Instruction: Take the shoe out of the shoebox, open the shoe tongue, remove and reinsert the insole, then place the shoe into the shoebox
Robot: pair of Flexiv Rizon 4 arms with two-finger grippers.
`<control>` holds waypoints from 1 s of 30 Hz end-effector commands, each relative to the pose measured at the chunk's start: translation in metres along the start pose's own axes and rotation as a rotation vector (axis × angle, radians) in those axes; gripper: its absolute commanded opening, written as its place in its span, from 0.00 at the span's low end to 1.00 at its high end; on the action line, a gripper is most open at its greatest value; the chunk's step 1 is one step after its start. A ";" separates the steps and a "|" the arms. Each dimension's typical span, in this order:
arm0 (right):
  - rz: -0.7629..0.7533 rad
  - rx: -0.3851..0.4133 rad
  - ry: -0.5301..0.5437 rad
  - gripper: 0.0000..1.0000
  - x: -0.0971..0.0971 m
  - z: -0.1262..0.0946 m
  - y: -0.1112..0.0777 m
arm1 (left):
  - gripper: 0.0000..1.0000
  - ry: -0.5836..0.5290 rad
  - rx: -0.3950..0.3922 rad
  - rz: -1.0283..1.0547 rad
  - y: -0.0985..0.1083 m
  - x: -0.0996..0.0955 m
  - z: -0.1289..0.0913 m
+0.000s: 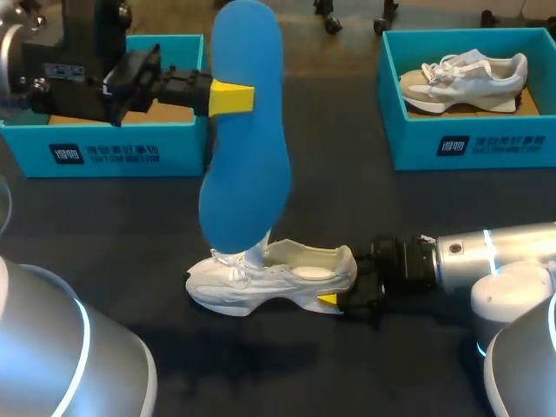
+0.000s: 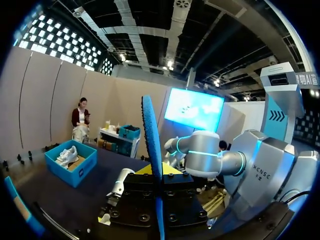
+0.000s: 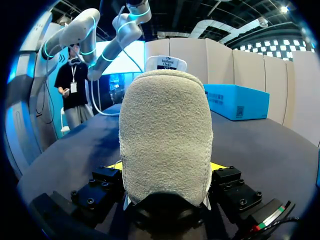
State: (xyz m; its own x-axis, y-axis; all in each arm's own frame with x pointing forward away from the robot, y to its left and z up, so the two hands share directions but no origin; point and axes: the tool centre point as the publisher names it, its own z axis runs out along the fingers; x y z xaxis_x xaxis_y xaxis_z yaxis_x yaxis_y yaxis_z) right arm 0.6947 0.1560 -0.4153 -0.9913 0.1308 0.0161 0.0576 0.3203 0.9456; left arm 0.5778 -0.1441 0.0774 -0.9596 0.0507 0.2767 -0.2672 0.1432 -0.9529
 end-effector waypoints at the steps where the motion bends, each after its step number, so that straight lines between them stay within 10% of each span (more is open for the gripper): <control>1: -0.001 0.005 0.000 0.00 0.001 0.002 0.000 | 0.00 0.014 -0.004 -0.005 -0.002 -0.002 -0.004; 14: -0.001 0.005 0.000 0.00 0.001 0.002 0.000 | 0.00 0.021 -0.006 -0.003 -0.005 0.000 -0.002; 15: -0.006 0.008 -0.003 0.19 0.001 0.001 0.001 | 0.00 0.021 -0.006 -0.003 -0.005 0.000 -0.002; 16: -0.007 0.011 -0.004 1.00 0.001 0.000 0.002 | 0.00 0.021 -0.006 -0.003 -0.005 0.000 -0.002; 30: 0.009 0.264 0.004 1.00 0.001 -0.037 0.012 | 0.00 0.021 -0.006 -0.003 -0.005 0.000 -0.002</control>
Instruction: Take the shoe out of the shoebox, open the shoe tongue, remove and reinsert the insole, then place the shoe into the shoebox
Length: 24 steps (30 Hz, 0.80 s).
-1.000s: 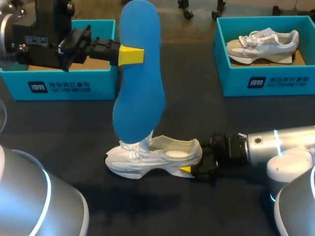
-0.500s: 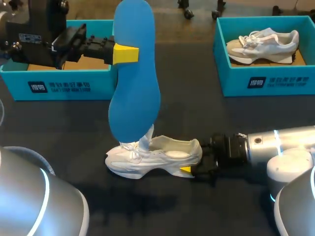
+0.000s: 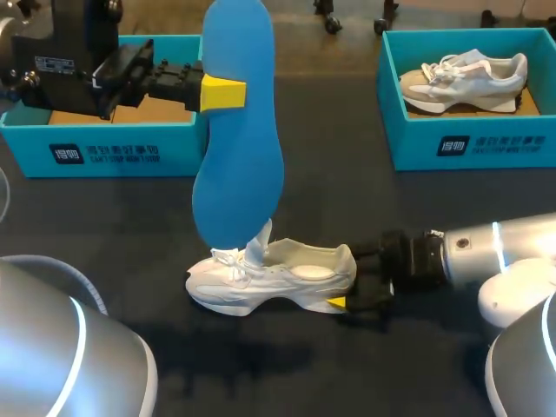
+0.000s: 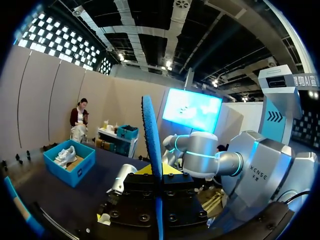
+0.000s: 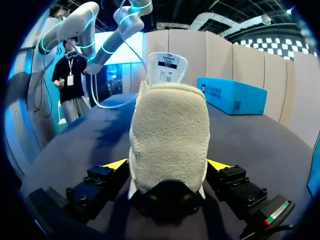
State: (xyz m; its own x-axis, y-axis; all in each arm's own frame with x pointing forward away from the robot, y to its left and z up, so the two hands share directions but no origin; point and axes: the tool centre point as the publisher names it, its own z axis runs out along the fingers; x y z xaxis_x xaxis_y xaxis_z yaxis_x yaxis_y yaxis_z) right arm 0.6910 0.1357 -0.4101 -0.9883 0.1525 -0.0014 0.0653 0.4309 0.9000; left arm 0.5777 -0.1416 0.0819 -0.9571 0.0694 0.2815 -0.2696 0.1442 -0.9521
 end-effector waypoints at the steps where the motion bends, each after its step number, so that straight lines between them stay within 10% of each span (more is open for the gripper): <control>1: 0.017 0.181 0.043 1.00 -0.001 -0.020 0.012 | 0.00 0.002 -0.005 0.000 -0.001 -0.002 0.001; 24: 0.081 1.087 0.055 1.00 -0.005 -0.045 0.084 | 0.00 0.002 -0.005 0.000 -0.001 -0.002 0.001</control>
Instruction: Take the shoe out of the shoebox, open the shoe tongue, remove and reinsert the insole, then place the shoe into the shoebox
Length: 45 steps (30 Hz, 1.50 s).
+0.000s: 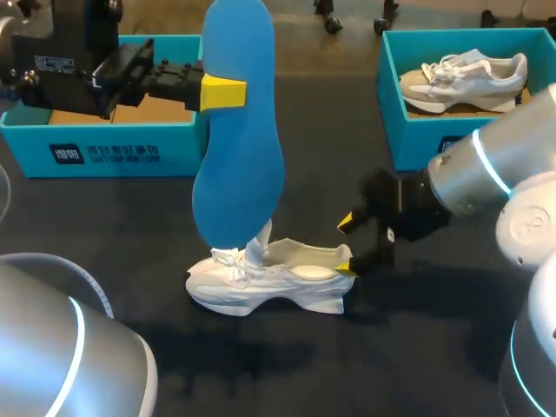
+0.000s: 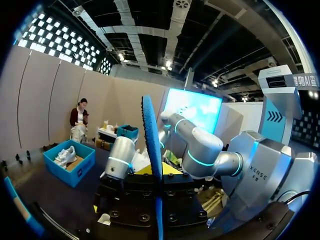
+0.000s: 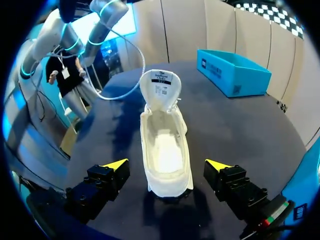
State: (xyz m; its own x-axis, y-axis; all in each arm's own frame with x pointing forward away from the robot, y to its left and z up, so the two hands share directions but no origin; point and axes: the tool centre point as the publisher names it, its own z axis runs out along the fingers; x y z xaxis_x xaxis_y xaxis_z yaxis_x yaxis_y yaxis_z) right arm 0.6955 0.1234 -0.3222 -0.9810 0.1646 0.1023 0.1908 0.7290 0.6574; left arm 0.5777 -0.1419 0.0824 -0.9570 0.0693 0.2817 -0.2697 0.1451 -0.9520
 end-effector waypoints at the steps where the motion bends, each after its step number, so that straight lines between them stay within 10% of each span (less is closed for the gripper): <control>1: 0.016 0.704 -0.031 1.00 0.002 0.000 0.011 | 0.00 0.002 -0.004 0.000 -0.001 -0.002 0.001; 11: 0.002 0.923 -0.103 1.00 0.009 0.006 0.019 | 0.00 0.002 -0.004 0.000 -0.001 -0.002 0.001; 31: -0.049 0.901 -0.089 1.00 0.012 0.014 0.010 | 0.00 0.002 -0.004 0.000 -0.001 -0.002 0.001; 45: -0.123 0.877 -0.128 1.00 -0.008 0.021 0.037 | 0.00 0.002 -0.004 0.000 -0.001 -0.002 0.001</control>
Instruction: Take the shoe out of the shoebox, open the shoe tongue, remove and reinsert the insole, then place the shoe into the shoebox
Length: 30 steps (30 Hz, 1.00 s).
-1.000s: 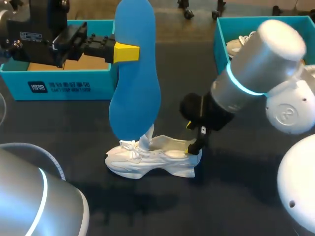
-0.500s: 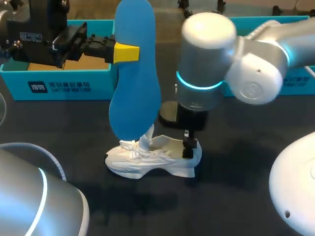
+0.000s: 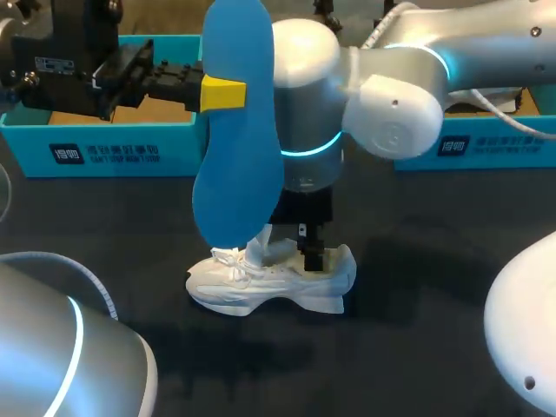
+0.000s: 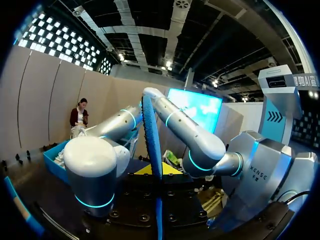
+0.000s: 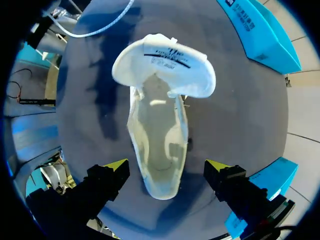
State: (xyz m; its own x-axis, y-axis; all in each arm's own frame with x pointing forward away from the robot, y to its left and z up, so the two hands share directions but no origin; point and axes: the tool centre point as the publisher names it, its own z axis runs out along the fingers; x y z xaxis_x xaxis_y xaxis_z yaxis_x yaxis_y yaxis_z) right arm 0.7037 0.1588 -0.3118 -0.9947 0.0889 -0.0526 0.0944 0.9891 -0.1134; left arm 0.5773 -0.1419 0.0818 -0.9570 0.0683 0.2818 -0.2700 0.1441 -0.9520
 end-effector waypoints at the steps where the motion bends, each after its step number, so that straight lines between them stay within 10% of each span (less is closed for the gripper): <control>1: -0.010 0.027 -0.004 1.00 -0.010 0.003 0.006 | 0.00 0.003 -0.005 0.000 -0.002 -0.002 0.001; 30: -0.021 -0.059 0.077 0.98 -0.029 0.061 0.026 | 0.00 0.003 -0.005 0.000 -0.002 -0.002 0.001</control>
State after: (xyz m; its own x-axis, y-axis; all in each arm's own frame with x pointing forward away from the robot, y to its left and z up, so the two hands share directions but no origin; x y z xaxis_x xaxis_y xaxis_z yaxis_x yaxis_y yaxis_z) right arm 0.7344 0.1731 -0.3678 -0.9969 0.0770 0.0173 0.0759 0.9957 -0.0537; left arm 0.5773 -0.1418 0.0818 -0.9570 0.0683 0.2819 -0.2701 0.1443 -0.9520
